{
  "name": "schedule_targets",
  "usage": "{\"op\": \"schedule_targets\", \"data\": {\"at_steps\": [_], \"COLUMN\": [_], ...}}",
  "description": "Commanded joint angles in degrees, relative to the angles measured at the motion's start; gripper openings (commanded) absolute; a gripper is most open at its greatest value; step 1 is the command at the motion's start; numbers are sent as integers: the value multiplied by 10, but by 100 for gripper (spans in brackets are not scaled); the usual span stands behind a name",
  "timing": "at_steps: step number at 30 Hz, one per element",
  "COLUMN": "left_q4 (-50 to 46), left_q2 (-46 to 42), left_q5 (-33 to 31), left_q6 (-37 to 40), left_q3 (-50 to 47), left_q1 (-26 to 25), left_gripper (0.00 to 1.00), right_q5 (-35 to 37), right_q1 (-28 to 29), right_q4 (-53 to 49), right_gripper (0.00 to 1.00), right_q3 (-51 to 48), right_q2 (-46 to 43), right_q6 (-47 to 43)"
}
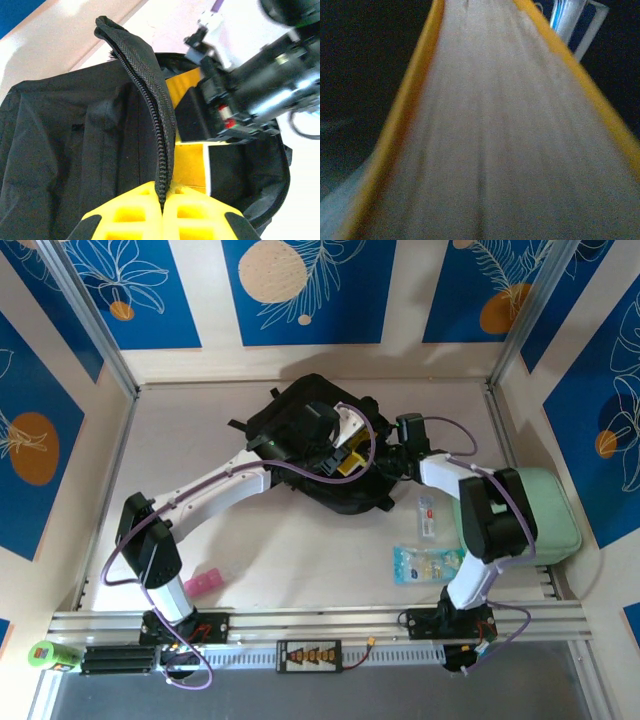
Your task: Pack books, pencil case, and school supplies into a backpack
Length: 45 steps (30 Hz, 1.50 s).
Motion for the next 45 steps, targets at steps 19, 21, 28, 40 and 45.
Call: {"op": "schedule_targets", "data": {"at_steps": [19, 21, 28, 40, 45], "left_q4": [12, 14, 12, 11, 6], "left_q2": [-24, -24, -21, -2, 8], "left_q5": [18, 22, 31, 38, 59], "left_q6": [-14, -13, -13, -29, -51], "left_q3": [-17, -19, -18, -15, -16], "left_q1": [5, 5, 5, 6, 9], "left_gripper": [8, 8, 8, 8, 9], "right_q5": [28, 21, 18, 3, 48], "right_q1": [4, 7, 16, 23, 17], "right_q4": [-68, -64, -57, -36, -39], "right_gripper": [40, 34, 20, 11, 23], "right_q3": [-22, -15, 48, 89, -10], "right_q2": [-11, 2, 67, 100, -19], "right_q6": [-53, -54, -55, -43, -36]}}
